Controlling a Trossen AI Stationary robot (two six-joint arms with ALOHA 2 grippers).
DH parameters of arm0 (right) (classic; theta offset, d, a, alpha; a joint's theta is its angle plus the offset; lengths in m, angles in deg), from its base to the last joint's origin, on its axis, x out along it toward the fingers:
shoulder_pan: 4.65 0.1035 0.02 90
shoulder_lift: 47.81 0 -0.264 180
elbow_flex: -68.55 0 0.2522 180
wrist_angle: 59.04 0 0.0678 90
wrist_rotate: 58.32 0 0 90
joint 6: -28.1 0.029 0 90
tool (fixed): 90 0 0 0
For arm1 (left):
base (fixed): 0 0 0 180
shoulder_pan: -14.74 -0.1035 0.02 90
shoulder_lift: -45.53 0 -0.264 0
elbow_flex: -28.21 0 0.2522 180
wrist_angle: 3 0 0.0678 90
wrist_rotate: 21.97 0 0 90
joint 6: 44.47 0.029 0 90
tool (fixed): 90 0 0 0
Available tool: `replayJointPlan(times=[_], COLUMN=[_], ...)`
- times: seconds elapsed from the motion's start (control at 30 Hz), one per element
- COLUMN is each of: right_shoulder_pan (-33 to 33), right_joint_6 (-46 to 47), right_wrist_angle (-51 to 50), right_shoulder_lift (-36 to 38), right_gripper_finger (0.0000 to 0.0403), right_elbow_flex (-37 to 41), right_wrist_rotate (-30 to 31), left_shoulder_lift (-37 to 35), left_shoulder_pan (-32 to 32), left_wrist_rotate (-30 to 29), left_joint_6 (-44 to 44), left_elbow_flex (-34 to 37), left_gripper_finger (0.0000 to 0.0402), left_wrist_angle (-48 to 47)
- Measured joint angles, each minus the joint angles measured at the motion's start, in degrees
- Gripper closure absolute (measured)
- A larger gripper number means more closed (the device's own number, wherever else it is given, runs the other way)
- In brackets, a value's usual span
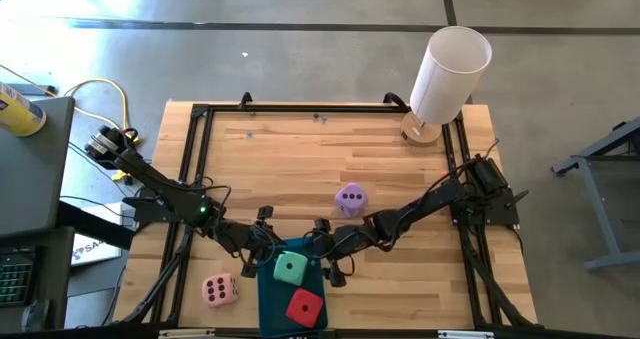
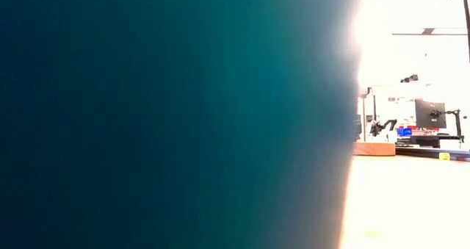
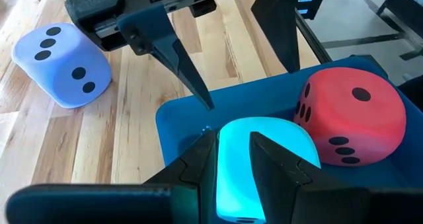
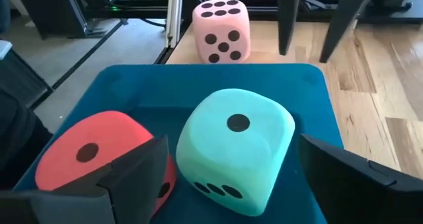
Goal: Pick & Place Dice
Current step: Put the big violet die into the blue bin
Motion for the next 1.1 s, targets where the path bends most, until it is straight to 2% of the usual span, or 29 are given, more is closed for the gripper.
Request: replayJointPlan(times=[0.4,0.77,1.1], right_shoulder_pan=[1.46,2.27,3.93], right_joint_6=[-2.72,-4.66,-8.71], right_wrist_angle=[0.96,1.26,2.4], right_shoulder_lift=[-0.02,0.03,2.14], right_gripper_finger=[0.0136,0.0109,0.0079], right_elbow_flex=[0.0,0.0,0.05], right_wrist_rotate=[3.05,8.16,20.96], left_shoulder_lift=[0.0,0.0,0.0], left_shoulder_pan=[0.0,0.0,0.2], left_wrist_rotate=[0.0,0.35,0.85], left_joint_6=[-0.16,-0.14,-0.14], left_elbow_flex=[0.0,0.0,0.0], left_gripper_finger=[0.0311,0.0311,0.0311], left_wrist_angle=[0.0,0.0,-0.04])
